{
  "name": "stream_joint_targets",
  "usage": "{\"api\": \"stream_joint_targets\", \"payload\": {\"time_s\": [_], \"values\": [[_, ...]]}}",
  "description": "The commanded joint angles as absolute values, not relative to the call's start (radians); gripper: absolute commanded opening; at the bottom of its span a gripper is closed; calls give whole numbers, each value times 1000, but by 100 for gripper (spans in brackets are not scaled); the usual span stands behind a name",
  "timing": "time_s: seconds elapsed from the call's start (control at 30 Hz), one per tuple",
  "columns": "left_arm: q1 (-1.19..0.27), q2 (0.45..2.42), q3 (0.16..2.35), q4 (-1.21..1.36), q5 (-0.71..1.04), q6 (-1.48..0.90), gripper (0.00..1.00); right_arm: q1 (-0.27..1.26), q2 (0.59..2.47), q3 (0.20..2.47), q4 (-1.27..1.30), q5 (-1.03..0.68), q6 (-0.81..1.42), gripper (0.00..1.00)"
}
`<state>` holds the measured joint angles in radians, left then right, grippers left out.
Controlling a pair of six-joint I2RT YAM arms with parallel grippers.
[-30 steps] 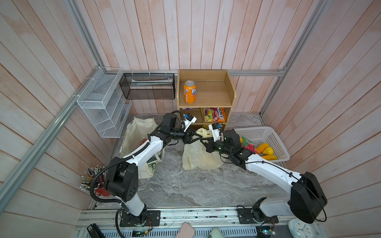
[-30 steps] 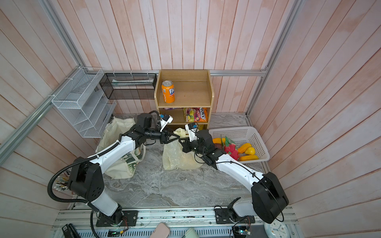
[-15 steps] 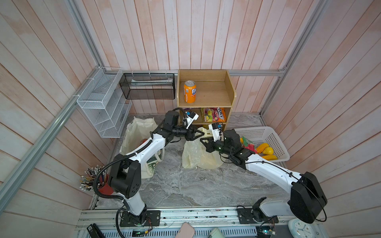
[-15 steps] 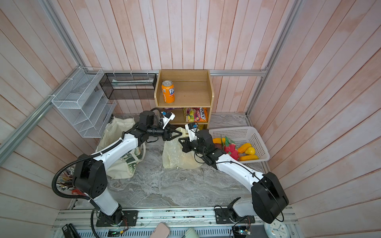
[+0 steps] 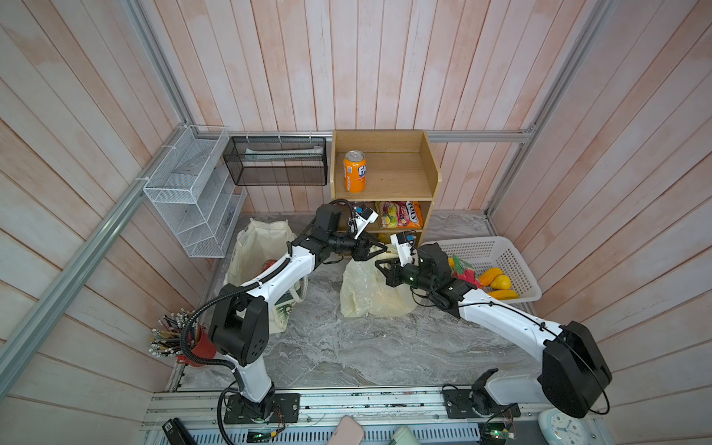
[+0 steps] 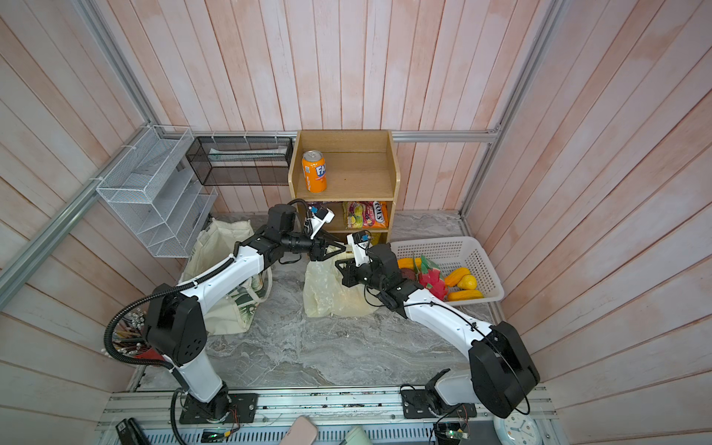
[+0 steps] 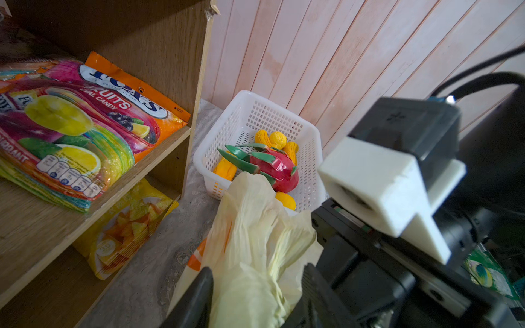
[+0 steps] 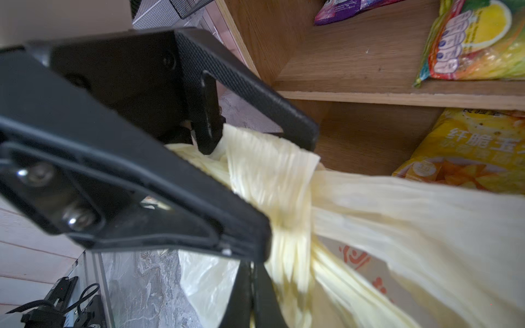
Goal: Place the mixed food into the grocery bags and tie them
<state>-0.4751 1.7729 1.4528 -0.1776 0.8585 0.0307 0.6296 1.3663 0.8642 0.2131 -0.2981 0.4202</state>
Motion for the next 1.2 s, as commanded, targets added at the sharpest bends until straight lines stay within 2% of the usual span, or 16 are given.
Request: {"api": "stream_joint_targets", "payload": {"time_s": [0.0, 0.13, 0.23, 0.3, 0.33, 0.43, 0.47, 0.6, 0.63, 0.67, 0.77, 0.93, 1.17], "values": [[-475, 1785, 1458, -218, 867, 60, 53, 621, 1342, 851, 223, -313, 429, 0], [-475, 1791, 1468, -252, 876, 75, 53, 616, 1339, 849, 223, -313, 430, 0], [-476, 1801, 1480, -289, 886, 95, 48, 616, 1339, 849, 223, -314, 431, 0], [-475, 1806, 1487, -308, 896, 104, 42, 616, 1339, 850, 225, -314, 432, 0], [-475, 1809, 1489, -318, 900, 111, 35, 615, 1338, 851, 223, -316, 433, 0], [-475, 1813, 1491, -325, 927, 126, 4, 617, 1336, 849, 221, -316, 433, 0], [-475, 1814, 1496, -325, 936, 126, 0, 616, 1333, 848, 217, -316, 431, 0], [-475, 1798, 1496, -297, 941, 103, 0, 579, 1288, 843, 154, -327, 443, 0], [-474, 1783, 1484, -268, 934, 88, 0, 550, 1264, 830, 151, -350, 470, 2], [-476, 1764, 1462, -223, 922, 62, 0, 517, 1235, 811, 156, -379, 505, 14], [-475, 1691, 1374, -40, 873, -27, 0, 445, 1137, 782, 149, -436, 598, 38], [-477, 1598, 1223, 241, 778, -148, 0, 428, 1043, 819, 99, -481, 726, 55], [-502, 1575, 1169, 317, 673, -131, 0, 453, 1046, 814, 265, -535, 1023, 73]]}}
